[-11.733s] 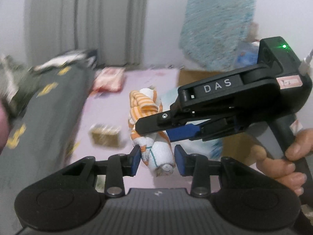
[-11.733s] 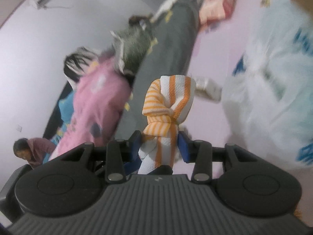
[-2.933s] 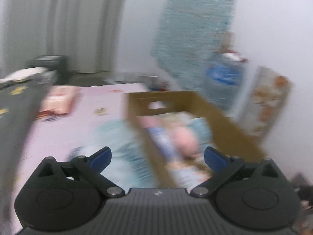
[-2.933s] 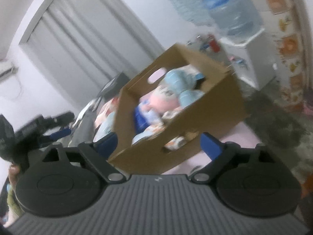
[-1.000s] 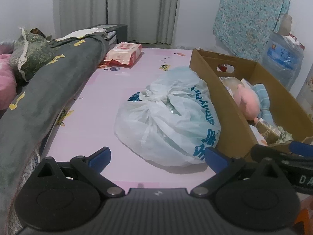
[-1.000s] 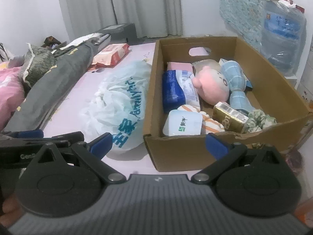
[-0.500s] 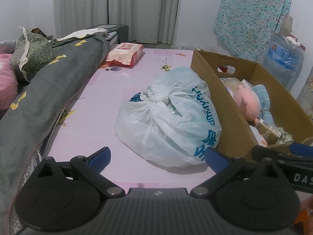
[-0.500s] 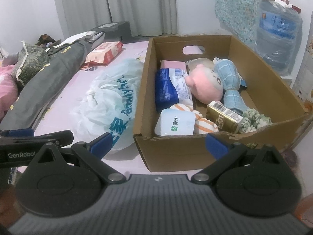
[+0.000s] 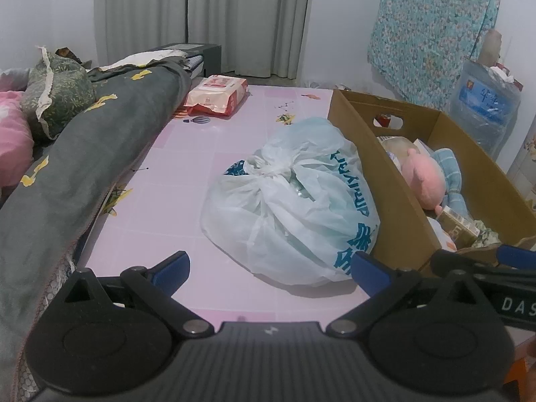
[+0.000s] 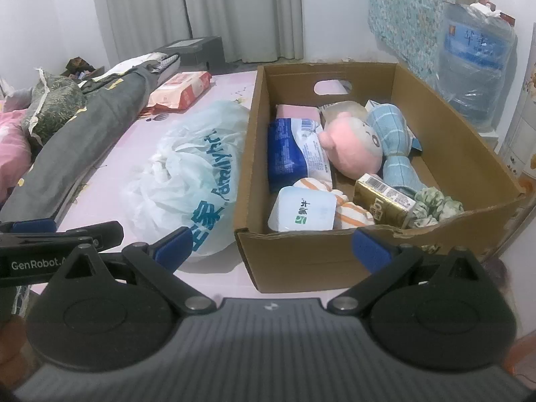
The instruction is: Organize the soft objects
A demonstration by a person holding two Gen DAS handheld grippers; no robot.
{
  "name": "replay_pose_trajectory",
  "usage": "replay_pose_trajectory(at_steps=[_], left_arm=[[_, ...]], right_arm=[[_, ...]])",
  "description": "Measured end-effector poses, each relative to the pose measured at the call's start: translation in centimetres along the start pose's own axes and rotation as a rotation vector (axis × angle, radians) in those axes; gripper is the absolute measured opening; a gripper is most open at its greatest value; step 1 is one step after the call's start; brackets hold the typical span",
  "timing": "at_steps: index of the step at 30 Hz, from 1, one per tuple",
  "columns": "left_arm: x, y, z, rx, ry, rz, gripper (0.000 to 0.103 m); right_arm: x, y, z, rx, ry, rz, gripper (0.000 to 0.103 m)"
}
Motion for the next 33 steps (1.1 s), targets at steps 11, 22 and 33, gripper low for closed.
replay_pose_trajectory(at_steps=[11,22,33], left_arm=[[0.08,0.03,-0.02,0.001,0.001,-0.002,0.102],[0.17,0.04,-0.04,0.001,0.004,-0.004,0.102],[0.40,-0.07,0.16,0.003,0.018,-0.007,0.102]], right_arm=[[0.01,0.05,-0.05,-0.001,0.000,-0.002,0.102],[0.01,0.00,-0.04,0.000,0.002,-0.001,0.102],[0.37,-0.01,0.23,0.000,0.014,0.001,0.102]])
Point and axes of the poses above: each gripper's, at about its wrist camera, not at the fingertips, and z roughly the way its jaws point, y to its left, x to its underside, the point moved 7 cm from there along z, roughly the way its jaws point, and after that the axes turned 10 degrees about y, right-handed, at the moved point
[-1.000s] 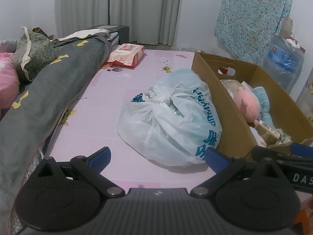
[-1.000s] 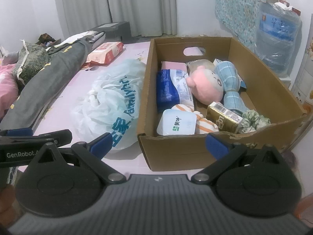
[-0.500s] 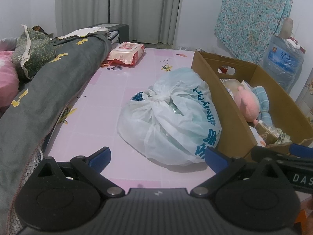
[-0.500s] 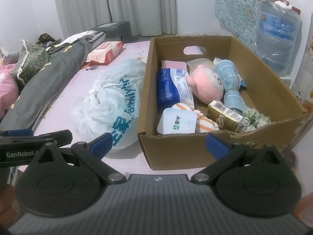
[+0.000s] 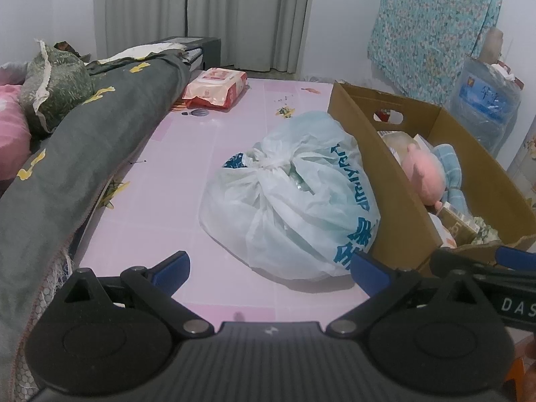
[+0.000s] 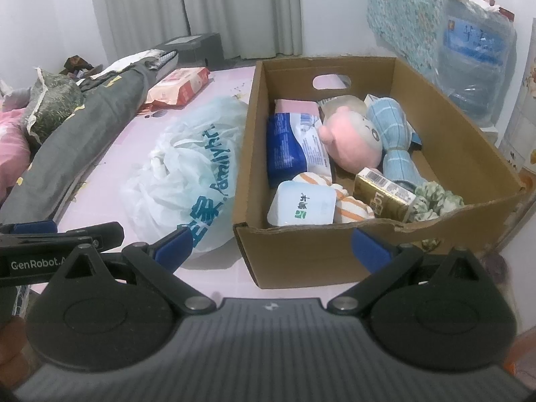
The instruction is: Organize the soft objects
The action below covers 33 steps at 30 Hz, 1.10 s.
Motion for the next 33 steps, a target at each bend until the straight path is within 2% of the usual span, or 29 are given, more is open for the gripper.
replay_pose_trajectory(at_steps=[33], left_arm=[[-0.05,0.16,0.19,0.007,0.009,-0.003,0.102]], right_arm=[[-0.12,-0.08,0.13,-0.002,0.004,0.000,0.102]])
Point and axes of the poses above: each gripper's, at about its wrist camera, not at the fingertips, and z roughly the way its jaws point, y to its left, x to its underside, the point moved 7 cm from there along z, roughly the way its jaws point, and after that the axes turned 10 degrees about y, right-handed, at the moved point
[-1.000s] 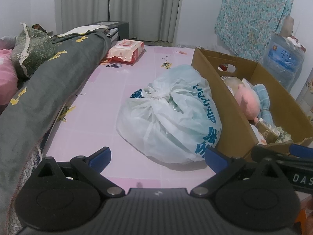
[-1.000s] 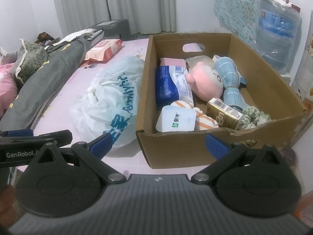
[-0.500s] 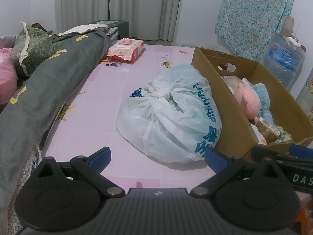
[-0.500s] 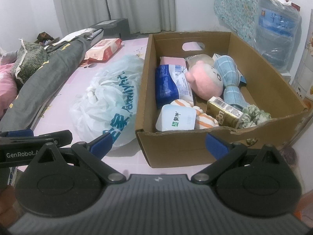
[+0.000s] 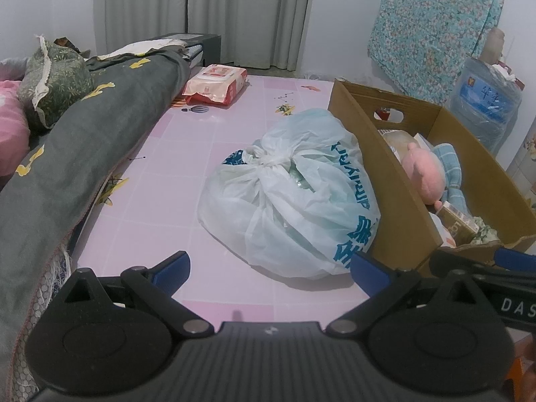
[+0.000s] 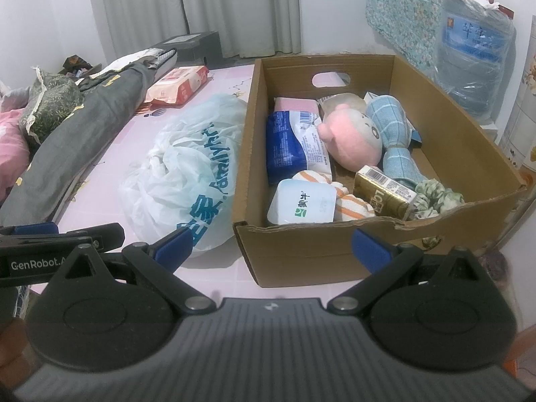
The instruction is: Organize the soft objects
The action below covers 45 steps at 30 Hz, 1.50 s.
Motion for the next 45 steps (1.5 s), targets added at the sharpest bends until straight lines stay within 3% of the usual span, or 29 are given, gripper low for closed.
replay_pose_trajectory(at_steps=[45], left_arm=[[0.00,-0.16,-0.22,0.000,-0.003,0.000,0.102]], right_arm=[[0.16,0.01,-0.11,0.002,0.001,0.001,0.102]])
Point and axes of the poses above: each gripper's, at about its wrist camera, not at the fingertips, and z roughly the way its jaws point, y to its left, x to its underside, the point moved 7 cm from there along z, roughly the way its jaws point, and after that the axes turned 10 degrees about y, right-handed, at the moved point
